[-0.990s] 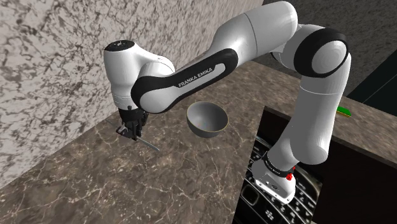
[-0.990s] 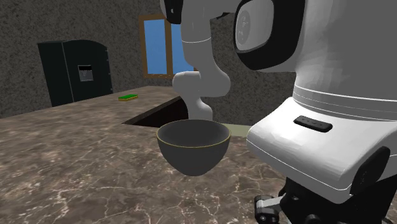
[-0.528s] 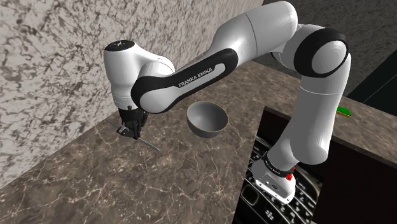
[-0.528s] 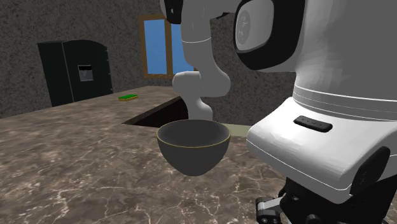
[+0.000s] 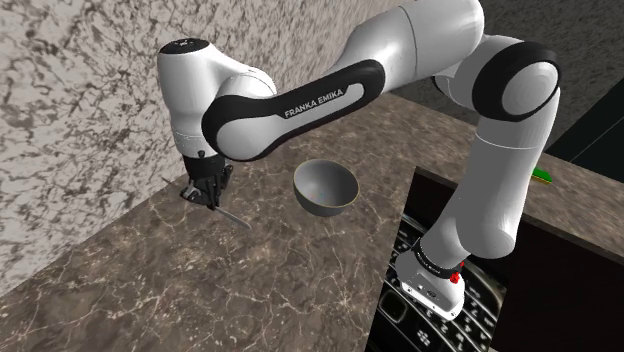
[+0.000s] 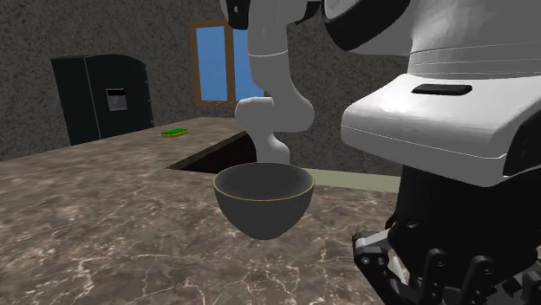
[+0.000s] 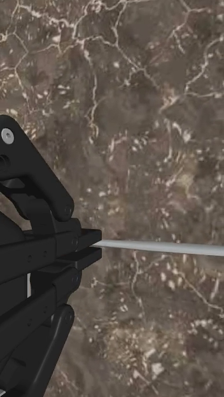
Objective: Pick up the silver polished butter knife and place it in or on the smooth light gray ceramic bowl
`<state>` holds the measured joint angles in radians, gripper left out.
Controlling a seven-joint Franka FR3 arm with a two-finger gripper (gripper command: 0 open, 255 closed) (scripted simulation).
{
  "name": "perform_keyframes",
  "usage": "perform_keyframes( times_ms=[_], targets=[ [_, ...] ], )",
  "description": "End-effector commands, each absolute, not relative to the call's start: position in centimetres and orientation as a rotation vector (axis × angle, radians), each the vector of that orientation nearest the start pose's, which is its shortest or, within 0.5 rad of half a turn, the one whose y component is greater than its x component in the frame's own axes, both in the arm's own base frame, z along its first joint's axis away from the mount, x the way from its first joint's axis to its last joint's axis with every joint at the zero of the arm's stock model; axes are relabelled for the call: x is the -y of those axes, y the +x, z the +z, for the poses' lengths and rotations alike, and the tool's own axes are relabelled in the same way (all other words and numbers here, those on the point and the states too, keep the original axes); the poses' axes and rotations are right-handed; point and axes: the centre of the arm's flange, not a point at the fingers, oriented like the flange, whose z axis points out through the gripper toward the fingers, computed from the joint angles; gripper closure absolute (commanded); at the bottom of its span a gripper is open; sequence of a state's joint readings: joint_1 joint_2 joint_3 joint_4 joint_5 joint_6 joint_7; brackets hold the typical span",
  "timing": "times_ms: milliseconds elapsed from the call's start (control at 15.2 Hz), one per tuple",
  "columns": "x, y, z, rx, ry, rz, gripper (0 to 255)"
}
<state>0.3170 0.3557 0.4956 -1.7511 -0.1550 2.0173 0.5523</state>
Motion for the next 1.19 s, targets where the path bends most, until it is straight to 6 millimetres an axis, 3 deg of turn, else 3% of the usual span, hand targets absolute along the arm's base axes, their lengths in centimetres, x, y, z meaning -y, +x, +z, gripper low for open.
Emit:
perform_keyframes(
  times_ms=[0, 1122],
  targets=[
    [-43.8, 46.2, 39.6, 0.483, -3.108, 0.082, 255],
    [-43.8, 46.2, 48.5, 0.483, -3.108, 0.082, 255]
  ],
)
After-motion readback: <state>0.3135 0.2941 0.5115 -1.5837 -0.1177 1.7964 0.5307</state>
